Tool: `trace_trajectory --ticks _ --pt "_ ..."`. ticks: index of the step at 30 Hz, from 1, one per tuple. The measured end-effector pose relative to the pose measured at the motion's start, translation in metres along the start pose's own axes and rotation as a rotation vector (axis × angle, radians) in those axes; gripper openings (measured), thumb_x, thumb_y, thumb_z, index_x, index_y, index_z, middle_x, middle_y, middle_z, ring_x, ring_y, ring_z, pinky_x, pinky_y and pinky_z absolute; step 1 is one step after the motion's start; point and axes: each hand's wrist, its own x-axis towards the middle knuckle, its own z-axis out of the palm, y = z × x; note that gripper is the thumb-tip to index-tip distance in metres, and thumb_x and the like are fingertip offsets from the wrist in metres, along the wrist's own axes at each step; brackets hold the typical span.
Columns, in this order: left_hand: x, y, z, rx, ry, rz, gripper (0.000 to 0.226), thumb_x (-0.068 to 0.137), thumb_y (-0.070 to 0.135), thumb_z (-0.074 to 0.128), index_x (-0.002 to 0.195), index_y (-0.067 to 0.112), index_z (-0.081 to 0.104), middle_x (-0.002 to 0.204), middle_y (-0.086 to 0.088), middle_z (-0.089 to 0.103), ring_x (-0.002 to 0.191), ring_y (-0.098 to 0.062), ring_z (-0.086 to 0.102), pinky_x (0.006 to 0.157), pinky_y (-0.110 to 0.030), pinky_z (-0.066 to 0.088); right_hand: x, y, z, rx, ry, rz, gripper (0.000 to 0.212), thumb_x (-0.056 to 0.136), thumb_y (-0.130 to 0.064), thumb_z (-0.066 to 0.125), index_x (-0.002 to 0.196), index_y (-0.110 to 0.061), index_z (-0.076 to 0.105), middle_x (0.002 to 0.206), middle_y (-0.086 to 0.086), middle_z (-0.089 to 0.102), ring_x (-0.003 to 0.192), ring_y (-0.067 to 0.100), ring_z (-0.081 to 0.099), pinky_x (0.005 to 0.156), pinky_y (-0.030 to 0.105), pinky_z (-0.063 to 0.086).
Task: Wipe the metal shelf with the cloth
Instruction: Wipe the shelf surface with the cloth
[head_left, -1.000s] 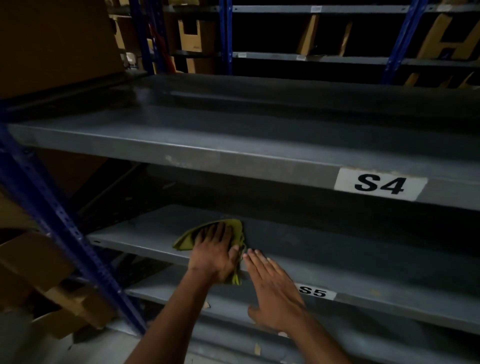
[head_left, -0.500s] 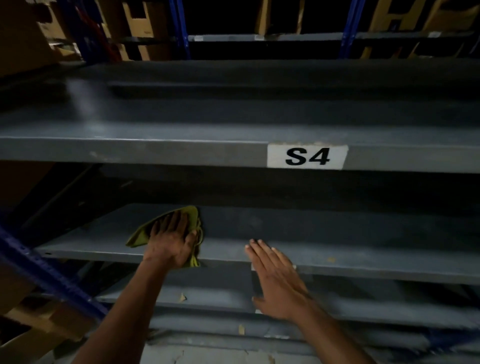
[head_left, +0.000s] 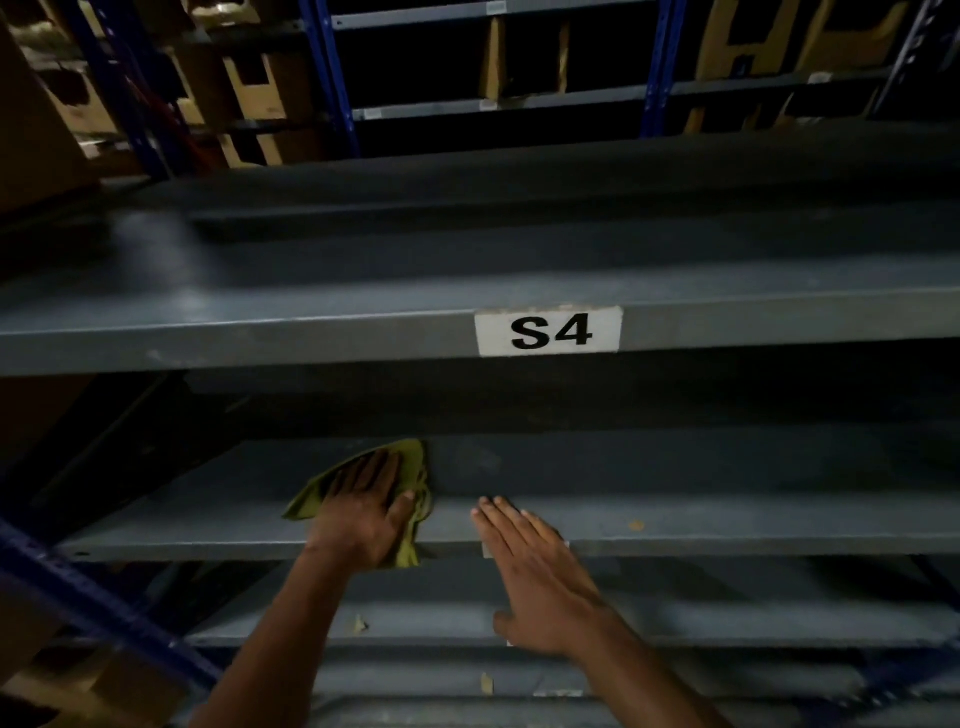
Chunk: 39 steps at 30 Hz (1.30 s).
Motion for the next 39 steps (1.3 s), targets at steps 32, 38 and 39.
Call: trace_trajectory --ticks 32,38,39 --pt "0.01 0.053 0.01 -0.063 0.022 -0.037 0.061 0.098 0.05 0.015 0.153 0.025 0.009 0.161 -0.003 0.013 0.144 -0.024 0.018 0.118 -0.04 0.013 -0.117 0.115 -0.031 -0.076 0.23 0.515 0.104 0.079 -0.045 0.065 0.152 -0.021 -0.005 0.161 -0.002 -0.007 0.146 0.014 -0.013 0.118 0.033 -0.006" --pt "0.01 0.079 0.005 -0.035 0.016 -0.098 0.063 0.098 0.048 0.017 0.153 0.019 0.007 0.16 -0.008 0.012 0.144 -0.029 0.017 0.116 -0.044 0.013 -0.123 0.13 -0.024 -0.152 0.099 0.57 0.111 0.079 -0.049 0.064 0.151 -0.013 -0.011 0.162 0.007 -0.005 0.147 0.021 -0.009 0.12 0.041 -0.002" --pt "0.007 0.085 0.004 -0.035 0.021 -0.085 0.063 0.098 0.047 0.017 0.153 0.018 0.009 0.16 -0.008 0.013 0.143 -0.029 0.018 0.116 -0.044 0.013 -0.122 0.129 -0.023 -0.158 0.105 0.577 0.11 0.079 -0.048 0.064 0.152 -0.012 -0.01 0.162 0.008 -0.004 0.148 0.021 -0.008 0.12 0.041 -0.002"
